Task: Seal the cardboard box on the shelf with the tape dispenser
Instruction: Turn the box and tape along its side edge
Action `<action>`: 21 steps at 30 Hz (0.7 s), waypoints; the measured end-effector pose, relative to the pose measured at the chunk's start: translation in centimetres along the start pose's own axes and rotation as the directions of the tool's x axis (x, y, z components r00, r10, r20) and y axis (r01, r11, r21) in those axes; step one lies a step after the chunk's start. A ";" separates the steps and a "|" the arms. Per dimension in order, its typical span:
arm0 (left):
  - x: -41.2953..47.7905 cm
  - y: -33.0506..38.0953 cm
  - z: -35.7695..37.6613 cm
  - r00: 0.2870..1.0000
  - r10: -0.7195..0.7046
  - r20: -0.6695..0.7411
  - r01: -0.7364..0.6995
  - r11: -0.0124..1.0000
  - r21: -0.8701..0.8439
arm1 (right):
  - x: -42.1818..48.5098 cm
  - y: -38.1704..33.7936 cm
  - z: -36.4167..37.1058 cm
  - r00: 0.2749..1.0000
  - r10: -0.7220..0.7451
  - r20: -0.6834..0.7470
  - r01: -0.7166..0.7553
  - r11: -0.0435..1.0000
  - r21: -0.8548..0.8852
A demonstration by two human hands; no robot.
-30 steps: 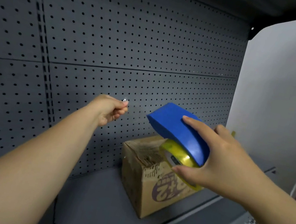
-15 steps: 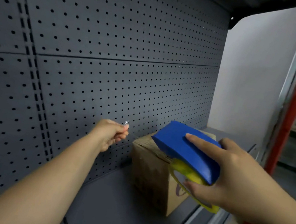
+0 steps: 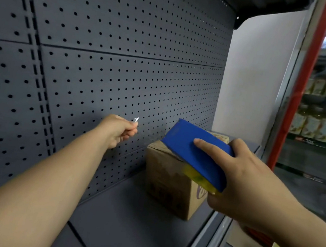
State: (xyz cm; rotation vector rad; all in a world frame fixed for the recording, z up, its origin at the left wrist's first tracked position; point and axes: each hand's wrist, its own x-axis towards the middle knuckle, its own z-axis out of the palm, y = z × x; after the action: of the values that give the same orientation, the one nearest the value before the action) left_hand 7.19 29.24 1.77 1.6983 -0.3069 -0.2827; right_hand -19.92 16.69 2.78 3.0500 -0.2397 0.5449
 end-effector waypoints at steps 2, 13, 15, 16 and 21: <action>-0.1 -0.2 -0.4 1.000 -0.015 -0.001 0.015 1.000 -0.001 | -0.5 -0.3 -0.2 1.000 -0.018 -0.007 0.018 1.000 -0.007; -0.3 -2.3 1.0 0.999 -0.024 0.042 0.025 1.000 -0.017 | -2.8 -0.1 0.1 1.000 0.008 0.007 -0.007 1.000 -0.015; 0.0 -2.8 1.3 0.999 -0.021 0.044 0.022 1.000 -0.001 | -2.3 0.0 0.3 0.999 0.027 0.022 -0.027 1.000 -0.007; 0.2 -3.0 1.4 0.999 -0.020 0.037 0.020 1.000 0.001 | -1.9 0.1 0.4 0.999 0.030 0.022 -0.030 0.999 -0.014; 1.5 -3.9 2.1 1.000 -0.006 -0.008 0.006 0.999 0.032 | -0.1 0.5 0.6 1.000 0.005 -0.006 -0.005 1.000 -0.029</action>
State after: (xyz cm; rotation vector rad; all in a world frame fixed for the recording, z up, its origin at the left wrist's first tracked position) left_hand 7.99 27.29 -2.40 1.7312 -0.3019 -0.2766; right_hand -19.85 16.18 2.19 3.0207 -0.2523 0.5455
